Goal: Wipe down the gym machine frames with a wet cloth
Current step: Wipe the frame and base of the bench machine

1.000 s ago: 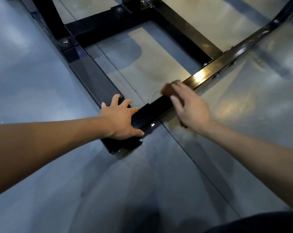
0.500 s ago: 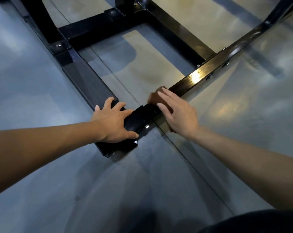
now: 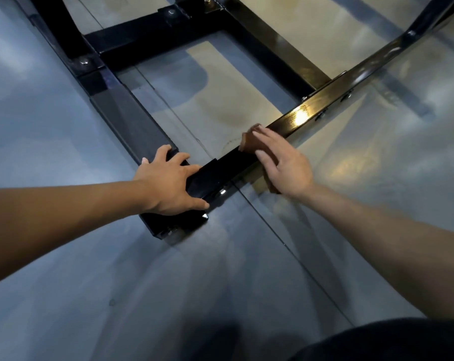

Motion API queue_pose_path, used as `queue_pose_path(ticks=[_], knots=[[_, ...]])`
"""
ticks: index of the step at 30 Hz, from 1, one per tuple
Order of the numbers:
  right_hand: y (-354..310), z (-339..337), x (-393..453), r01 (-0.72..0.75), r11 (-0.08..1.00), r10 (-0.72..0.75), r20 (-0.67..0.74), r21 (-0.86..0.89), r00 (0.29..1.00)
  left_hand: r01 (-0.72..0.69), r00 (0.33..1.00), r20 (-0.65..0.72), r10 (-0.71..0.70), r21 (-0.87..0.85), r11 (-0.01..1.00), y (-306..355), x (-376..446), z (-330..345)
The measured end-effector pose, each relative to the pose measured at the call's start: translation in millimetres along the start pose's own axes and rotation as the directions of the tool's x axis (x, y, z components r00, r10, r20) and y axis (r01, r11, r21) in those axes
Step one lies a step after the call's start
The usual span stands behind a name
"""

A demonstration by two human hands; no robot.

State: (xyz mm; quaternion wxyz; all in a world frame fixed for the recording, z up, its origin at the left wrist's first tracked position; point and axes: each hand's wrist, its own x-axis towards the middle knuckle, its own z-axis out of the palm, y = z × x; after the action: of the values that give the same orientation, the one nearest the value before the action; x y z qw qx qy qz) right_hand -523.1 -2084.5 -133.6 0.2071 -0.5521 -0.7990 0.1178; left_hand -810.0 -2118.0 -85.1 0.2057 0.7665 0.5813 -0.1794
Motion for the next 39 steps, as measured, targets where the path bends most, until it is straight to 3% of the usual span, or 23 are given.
queue_pose_path(ticks=[4,6,8,13,19,22,27,31,33,39], knots=[[55.4,-36.7,45.1,-0.321,0.946,0.319,-0.05,-0.042,0.947,0.007,1.0,0.007,-0.007,0.011,1.0,0.8,-0.8,-1.4],[66.2,-45.3,56.2,-0.411,0.909,0.408,-0.056,-0.066,0.912,0.01,1.0,0.01,-0.01,0.016,1.0,0.8,-0.7,-2.5],[50.8,-37.5,50.7,-0.399,0.916,0.395,-0.073,-0.044,0.916,0.006,1.0,0.007,-0.006,0.025,1.0,0.6,-0.6,-2.4],[30.3,-6.8,16.4,-0.145,0.989,0.142,-0.058,-0.041,0.988,0.014,1.0,-0.006,-0.013,0.061,0.998,0.3,-0.5,1.6],[80.0,-45.5,59.9,-0.424,0.906,0.423,-0.089,0.017,0.902,0.013,1.0,0.006,-0.014,0.06,0.998,0.9,-0.6,0.8],[56.1,-23.4,52.6,-0.473,0.876,0.483,-0.187,0.097,0.855,0.012,1.0,0.007,-0.013,0.072,0.997,0.4,-0.1,1.1],[48.2,-5.9,24.6,-0.264,0.963,0.27,-0.2,0.057,0.942,0.014,1.0,-0.023,-0.012,0.074,0.997,0.8,-0.7,5.4],[78.2,-31.4,58.1,-0.45,0.892,0.451,-0.162,0.044,0.878,0.012,1.0,-0.011,-0.011,0.074,0.997,-0.2,0.6,3.9],[61.4,-25.9,53.8,-0.441,0.895,0.445,-0.158,0.063,0.881,0.005,1.0,-0.016,-0.003,0.078,0.997,0.1,0.6,4.9],[-31.1,17.5,-14.3,-0.097,0.993,0.096,0.012,0.073,0.995,-0.006,1.0,-0.011,0.007,0.069,0.998,0.5,0.7,5.1]])
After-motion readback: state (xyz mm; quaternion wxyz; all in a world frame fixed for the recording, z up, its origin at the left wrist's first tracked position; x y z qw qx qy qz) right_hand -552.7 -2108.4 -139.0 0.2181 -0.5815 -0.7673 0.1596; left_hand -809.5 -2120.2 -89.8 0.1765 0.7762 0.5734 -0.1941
